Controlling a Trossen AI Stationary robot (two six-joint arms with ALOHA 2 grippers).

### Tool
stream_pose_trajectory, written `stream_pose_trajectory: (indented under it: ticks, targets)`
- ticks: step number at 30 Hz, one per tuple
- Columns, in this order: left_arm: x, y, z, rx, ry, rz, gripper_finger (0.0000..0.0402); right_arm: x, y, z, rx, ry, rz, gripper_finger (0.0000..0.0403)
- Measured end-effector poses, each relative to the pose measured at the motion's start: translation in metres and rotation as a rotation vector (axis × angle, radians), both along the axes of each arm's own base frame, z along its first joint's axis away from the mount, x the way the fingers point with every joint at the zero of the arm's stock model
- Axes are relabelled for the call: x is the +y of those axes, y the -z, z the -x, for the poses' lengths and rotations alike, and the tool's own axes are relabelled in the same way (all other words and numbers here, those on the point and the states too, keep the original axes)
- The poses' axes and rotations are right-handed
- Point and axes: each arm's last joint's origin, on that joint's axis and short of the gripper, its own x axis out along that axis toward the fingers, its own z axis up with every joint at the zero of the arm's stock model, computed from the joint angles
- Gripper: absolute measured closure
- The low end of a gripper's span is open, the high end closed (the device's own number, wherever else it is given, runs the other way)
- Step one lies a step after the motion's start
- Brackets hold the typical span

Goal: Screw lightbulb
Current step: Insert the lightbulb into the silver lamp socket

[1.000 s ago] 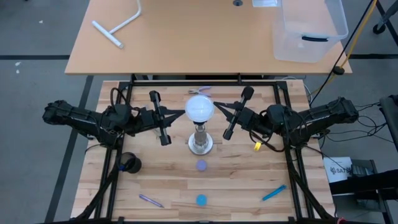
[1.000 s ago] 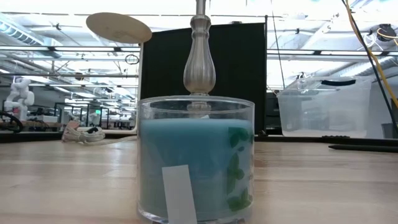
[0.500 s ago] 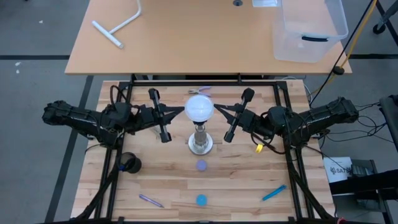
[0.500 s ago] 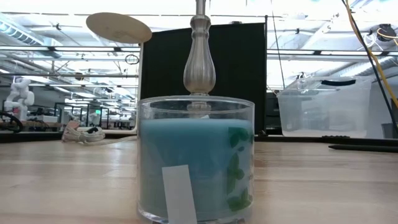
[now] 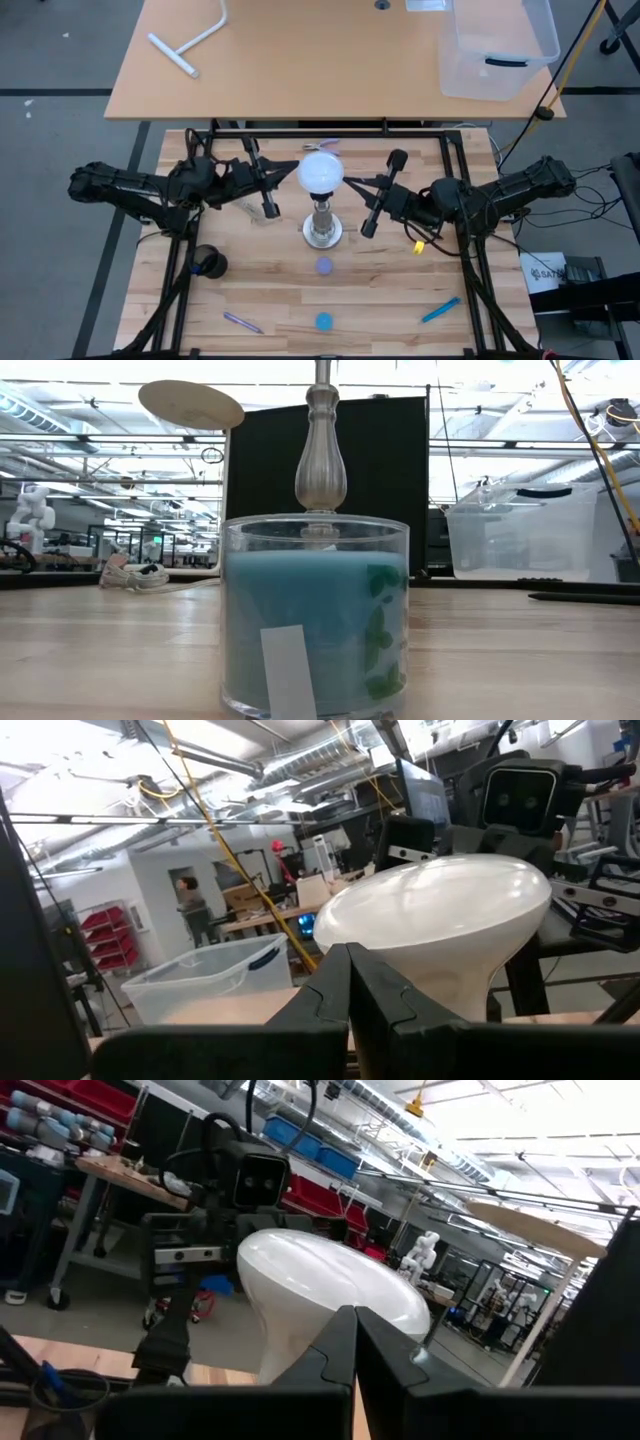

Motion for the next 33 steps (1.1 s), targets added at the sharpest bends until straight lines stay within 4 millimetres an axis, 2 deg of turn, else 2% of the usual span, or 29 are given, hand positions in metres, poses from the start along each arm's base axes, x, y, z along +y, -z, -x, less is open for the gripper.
stream_pose_trajectory:
  ticks: [18, 26, 33]
  targets:
    - [0.008, 0.002, -0.001, 0.013, -0.010, 0.011, 0.0401, 0.005, 0.006, 0.000, 0.068, -0.008, 0.019, 0.0403]
    - [0.007, -0.008, 0.018, 0.004, -0.046, 0.014, 0.0401, 0.005, 0.012, -0.001, 0.125, 0.005, 0.016, 0.0403]
    - [-0.008, -0.014, 0.030, -0.006, 0.013, -0.025, 0.0401, -0.001, 0.006, 0.000, 0.088, 0.115, 0.039, 0.0403]
